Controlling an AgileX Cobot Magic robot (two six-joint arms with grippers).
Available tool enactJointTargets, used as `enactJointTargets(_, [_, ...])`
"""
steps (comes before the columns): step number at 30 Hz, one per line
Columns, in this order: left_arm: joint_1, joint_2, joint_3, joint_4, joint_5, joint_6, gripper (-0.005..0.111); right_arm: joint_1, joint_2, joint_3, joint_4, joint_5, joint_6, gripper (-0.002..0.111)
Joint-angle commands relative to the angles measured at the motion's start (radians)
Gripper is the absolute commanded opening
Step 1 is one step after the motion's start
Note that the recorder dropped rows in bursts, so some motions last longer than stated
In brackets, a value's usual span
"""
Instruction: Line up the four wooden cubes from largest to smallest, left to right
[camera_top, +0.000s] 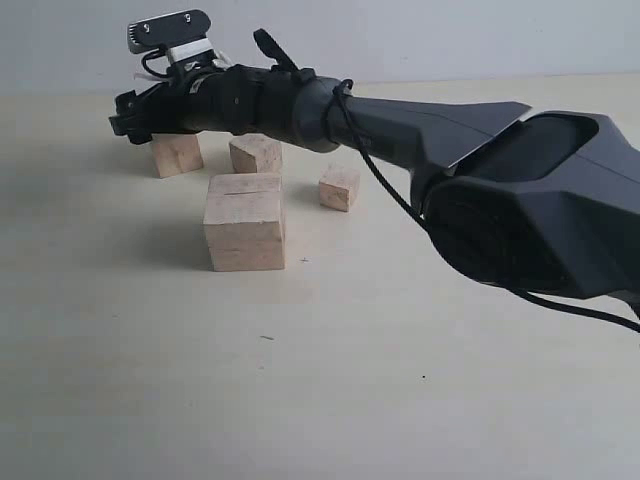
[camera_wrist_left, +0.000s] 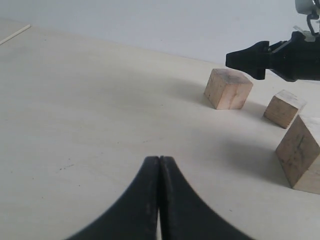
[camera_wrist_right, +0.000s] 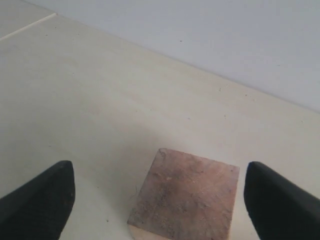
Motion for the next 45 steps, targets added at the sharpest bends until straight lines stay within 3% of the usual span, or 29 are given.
enactJointTargets(1, [0.000,-0.006,0.004,-0.001,-0.013,0.004,0.000,0.002,-0.006,-0.005,-0.004,-0.008,-0.003,0.085])
enactJointTargets(45, [0.000,-0.006,0.004,-0.001,-0.013,0.004,0.000,0.002,0.033,-0.005,0.039,-0.087,-0.071,0.085])
